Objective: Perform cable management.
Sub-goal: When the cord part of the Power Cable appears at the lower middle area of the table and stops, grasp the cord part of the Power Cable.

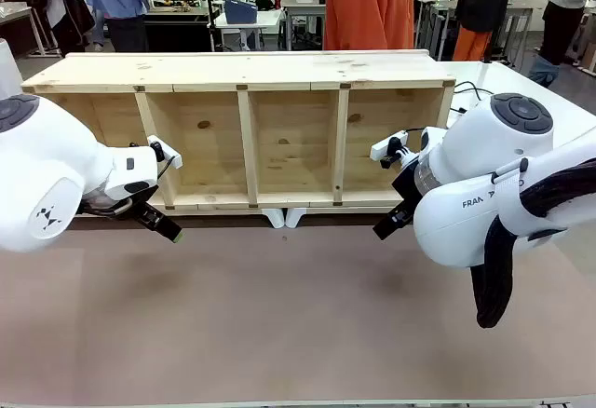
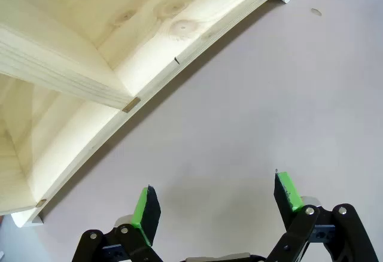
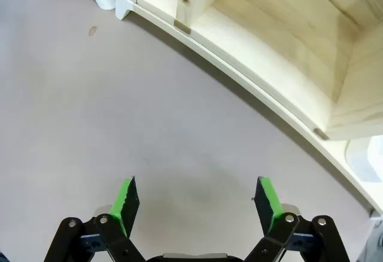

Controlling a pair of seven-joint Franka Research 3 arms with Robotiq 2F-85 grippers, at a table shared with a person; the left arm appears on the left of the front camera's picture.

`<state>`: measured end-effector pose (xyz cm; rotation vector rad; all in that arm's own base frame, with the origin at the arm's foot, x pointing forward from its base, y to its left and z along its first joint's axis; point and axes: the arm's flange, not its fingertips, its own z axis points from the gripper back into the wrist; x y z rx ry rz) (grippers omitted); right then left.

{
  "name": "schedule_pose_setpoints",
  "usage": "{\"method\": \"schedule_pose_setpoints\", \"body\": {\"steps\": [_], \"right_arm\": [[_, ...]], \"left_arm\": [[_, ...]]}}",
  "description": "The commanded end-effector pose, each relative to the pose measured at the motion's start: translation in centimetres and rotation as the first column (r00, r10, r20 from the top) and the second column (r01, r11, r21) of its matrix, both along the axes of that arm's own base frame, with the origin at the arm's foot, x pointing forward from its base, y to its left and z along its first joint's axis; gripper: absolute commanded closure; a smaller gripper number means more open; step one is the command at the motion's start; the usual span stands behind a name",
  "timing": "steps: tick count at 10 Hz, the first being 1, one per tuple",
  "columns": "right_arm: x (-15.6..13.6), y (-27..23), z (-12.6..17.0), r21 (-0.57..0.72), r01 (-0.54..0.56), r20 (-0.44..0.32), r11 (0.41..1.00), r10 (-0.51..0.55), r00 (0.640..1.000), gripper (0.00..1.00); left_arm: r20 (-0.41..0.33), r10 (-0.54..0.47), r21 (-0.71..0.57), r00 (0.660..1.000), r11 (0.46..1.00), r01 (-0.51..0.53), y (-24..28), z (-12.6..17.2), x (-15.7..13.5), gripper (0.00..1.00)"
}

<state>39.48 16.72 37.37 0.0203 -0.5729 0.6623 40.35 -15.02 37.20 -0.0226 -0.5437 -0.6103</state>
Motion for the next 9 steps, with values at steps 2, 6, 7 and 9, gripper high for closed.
{"method": "schedule_pose_setpoints", "body": {"steps": [2, 6, 7, 9], "right_arm": [[0.00, 0.00, 0.00, 0.000, 0.000, 0.000, 1.000, 0.000, 1.000, 0.00], [0.00, 0.00, 0.00, 0.000, 0.000, 0.000, 1.000, 0.000, 1.000, 0.00], [0.00, 0.00, 0.00, 0.000, 0.000, 0.000, 1.000, 0.000, 1.000, 0.00], [0.00, 0.01, 0.00, -0.001, 0.000, 0.000, 1.000, 0.000, 1.000, 0.00]], "left_arm": [[0.000, 0.000, 0.000, 1.000, 1.000, 0.000, 0.00, 0.00, 0.00, 0.00], [0.000, 0.000, 0.000, 1.000, 1.000, 0.000, 0.00, 0.00, 0.00, 0.00], [0.000, 0.000, 0.000, 1.000, 1.000, 0.000, 0.00, 0.00, 0.00, 0.00], [0.000, 0.000, 0.000, 1.000, 1.000, 0.000, -0.01, 0.00, 0.00, 0.00]]}}
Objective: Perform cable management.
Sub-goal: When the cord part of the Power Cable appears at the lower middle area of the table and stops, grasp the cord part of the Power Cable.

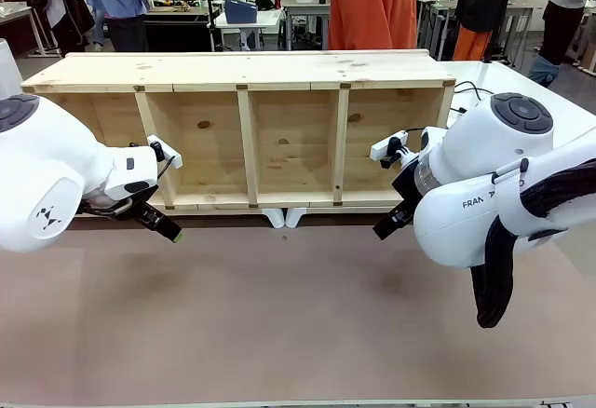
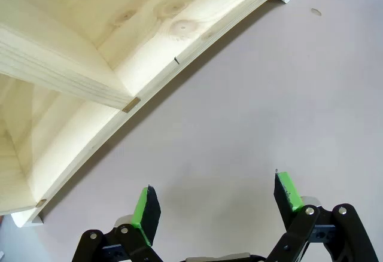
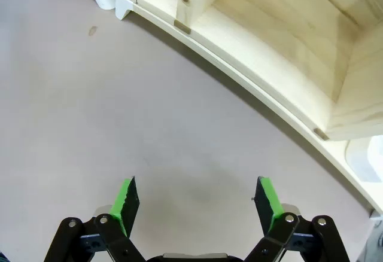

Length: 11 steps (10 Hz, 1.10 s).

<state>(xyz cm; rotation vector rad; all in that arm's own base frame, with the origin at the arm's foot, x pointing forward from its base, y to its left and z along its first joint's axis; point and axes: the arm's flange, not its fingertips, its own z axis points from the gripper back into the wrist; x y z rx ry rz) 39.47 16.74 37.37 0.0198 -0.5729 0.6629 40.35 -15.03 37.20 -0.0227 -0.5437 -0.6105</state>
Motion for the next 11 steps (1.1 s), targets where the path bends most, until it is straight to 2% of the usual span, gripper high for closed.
{"method": "schedule_pose_setpoints", "body": {"steps": [1, 5, 11], "right_arm": [[-0.8, -0.2, 0.6, -0.004, 0.027, 0.001, 1.000, -0.027, 1.000, 0.00], [-4.8, -1.8, 5.1, -0.001, 0.074, 0.055, 0.997, -0.074, 0.996, 0.00], [-11.5, -5.2, 11.4, 0.003, 0.165, 0.153, 0.986, -0.164, 0.975, 0.00]], "left_arm": [[-0.005, 0.000, 0.013, 1.000, 1.000, 0.000, -0.1, 0.6, -0.1, 0.00], [0.026, 0.017, 0.004, 1.000, 1.000, -0.017, 2.2, 4.0, -2.4, 0.00], [0.177, 0.034, 0.023, 0.984, 0.999, -0.038, 7.4, 10.3, -10.5, 0.00]]}}
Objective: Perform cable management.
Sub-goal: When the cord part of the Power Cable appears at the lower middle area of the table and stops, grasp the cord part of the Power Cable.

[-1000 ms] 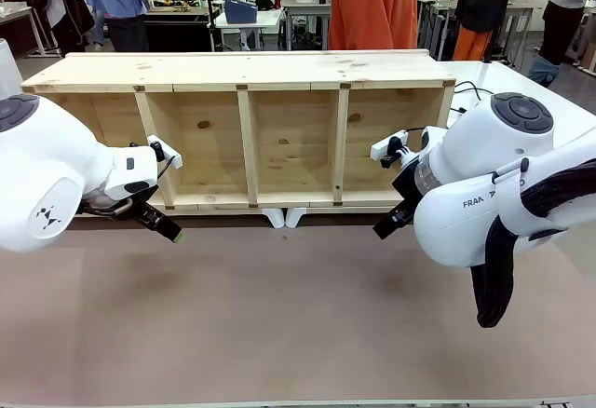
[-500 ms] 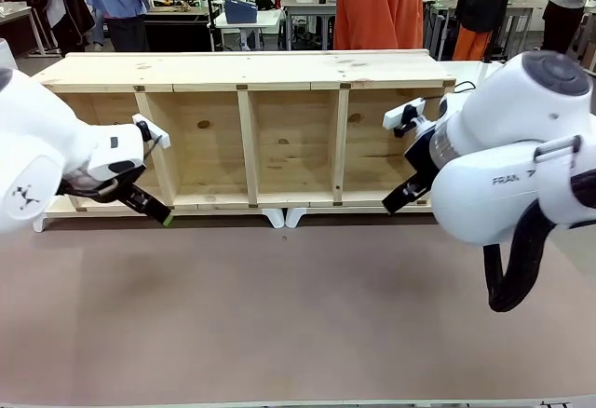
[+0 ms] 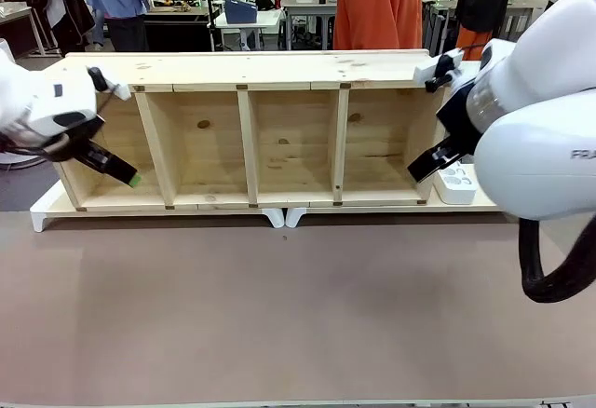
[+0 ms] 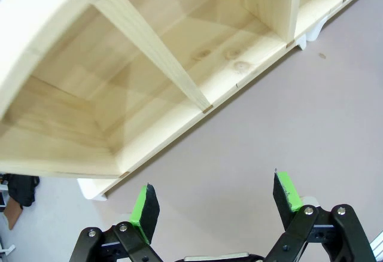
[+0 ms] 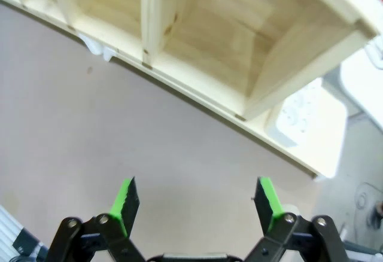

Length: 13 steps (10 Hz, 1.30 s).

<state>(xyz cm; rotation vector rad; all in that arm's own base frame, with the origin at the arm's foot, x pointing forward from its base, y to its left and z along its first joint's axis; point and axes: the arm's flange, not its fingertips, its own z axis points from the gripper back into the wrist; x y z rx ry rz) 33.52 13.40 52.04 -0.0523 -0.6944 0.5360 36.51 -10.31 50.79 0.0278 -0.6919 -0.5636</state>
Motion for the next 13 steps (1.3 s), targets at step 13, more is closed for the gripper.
{"method": "schedule_pose_setpoints", "body": {"steps": [13], "right_arm": [[-12.9, -4.8, -2.7, 0.097, 0.148, 0.147, 0.984, -0.161, 0.976, 0.00]], "left_arm": [[0.074, 0.091, -0.060, 0.993, 0.994, -0.087, 6.9, -4.4, -14.6, 0.00]]}}
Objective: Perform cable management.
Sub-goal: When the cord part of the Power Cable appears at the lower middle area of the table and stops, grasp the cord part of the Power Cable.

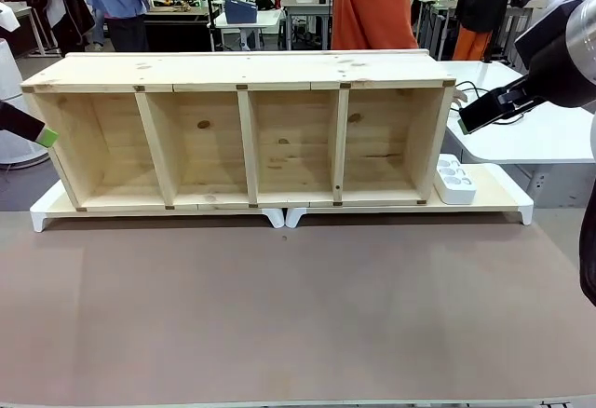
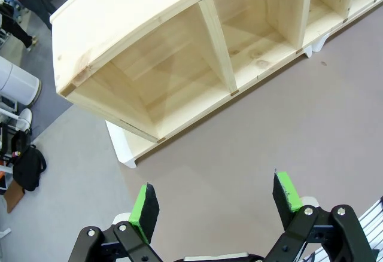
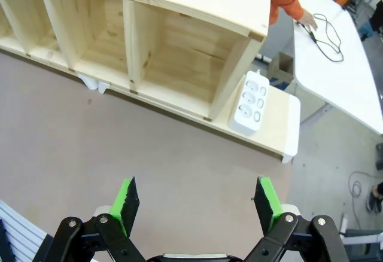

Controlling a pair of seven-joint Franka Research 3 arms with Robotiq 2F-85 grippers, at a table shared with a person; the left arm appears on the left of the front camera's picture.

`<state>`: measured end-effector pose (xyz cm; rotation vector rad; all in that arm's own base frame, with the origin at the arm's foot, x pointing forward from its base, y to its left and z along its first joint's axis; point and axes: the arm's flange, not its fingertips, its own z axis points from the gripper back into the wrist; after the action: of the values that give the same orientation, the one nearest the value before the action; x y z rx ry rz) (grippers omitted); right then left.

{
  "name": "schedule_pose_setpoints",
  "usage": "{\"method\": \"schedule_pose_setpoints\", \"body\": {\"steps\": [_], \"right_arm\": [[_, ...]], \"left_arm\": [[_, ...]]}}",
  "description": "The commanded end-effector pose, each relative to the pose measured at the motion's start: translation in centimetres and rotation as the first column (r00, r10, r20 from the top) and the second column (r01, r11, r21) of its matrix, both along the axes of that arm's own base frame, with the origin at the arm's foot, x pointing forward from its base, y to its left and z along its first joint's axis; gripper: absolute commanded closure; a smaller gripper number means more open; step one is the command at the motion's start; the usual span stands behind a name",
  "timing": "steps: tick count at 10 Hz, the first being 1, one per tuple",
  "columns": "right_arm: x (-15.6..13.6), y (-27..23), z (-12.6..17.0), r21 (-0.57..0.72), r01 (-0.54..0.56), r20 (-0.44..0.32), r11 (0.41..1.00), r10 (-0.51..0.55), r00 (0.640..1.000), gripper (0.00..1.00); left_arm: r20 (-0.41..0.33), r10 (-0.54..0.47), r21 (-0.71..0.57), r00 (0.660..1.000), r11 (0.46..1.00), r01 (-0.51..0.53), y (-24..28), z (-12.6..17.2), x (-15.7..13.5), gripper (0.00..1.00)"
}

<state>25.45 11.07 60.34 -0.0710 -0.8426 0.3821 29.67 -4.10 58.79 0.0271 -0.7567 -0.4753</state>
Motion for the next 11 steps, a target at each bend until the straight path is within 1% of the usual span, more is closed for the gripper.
{"method": "schedule_pose_setpoints", "body": {"steps": [1, 11], "right_arm": [[0.10, -0.08, -0.06, -0.002, -0.002, -0.003, 1.000, 0.002, 1.000, 0.00], [0.10, -0.08, -0.06, -0.002, -0.002, -0.003, 1.000, 0.002, 1.000, 0.00]], "left_arm": [[0.000, 0.000, 0.000, 1.000, 1.000, 0.000, -0.01, -0.05, 0.08, 0.00], [0.000, 0.000, 0.000, 1.000, 1.000, 0.000, -0.01, -0.05, 0.08, 0.00]]}}
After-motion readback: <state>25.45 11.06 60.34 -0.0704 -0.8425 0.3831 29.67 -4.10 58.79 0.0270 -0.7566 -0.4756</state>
